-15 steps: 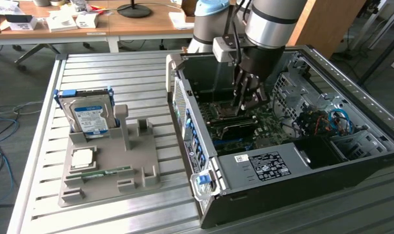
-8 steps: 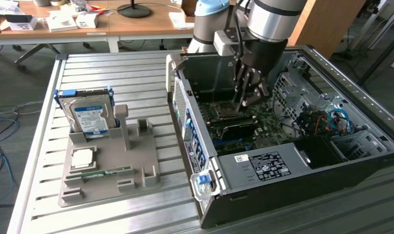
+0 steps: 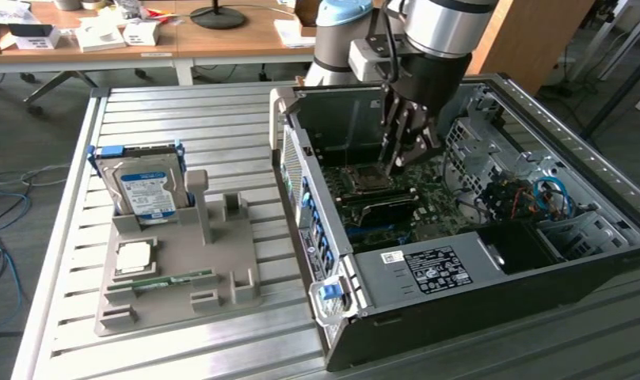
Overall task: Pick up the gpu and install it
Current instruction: 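Insert the gpu into the slot, then press down on the gpu until it lock into place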
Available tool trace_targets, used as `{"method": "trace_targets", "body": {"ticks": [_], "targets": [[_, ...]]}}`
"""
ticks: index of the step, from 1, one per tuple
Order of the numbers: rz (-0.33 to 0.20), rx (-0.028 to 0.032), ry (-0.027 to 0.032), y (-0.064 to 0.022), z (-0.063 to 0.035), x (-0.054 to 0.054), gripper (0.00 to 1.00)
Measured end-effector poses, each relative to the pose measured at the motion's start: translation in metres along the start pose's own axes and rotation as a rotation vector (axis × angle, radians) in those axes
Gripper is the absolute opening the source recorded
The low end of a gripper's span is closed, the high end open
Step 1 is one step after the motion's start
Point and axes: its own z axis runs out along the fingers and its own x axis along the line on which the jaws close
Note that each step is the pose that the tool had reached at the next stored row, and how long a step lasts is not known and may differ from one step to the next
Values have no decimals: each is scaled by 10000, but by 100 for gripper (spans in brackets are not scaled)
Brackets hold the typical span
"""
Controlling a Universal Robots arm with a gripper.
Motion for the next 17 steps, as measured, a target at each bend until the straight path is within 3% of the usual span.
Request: {"method": "trace_targets", "body": {"ticks": [5,17], "targets": [[0,0,-1,0,-50,-2,34],[0,0,-1,0,-54,-2,34]]}}
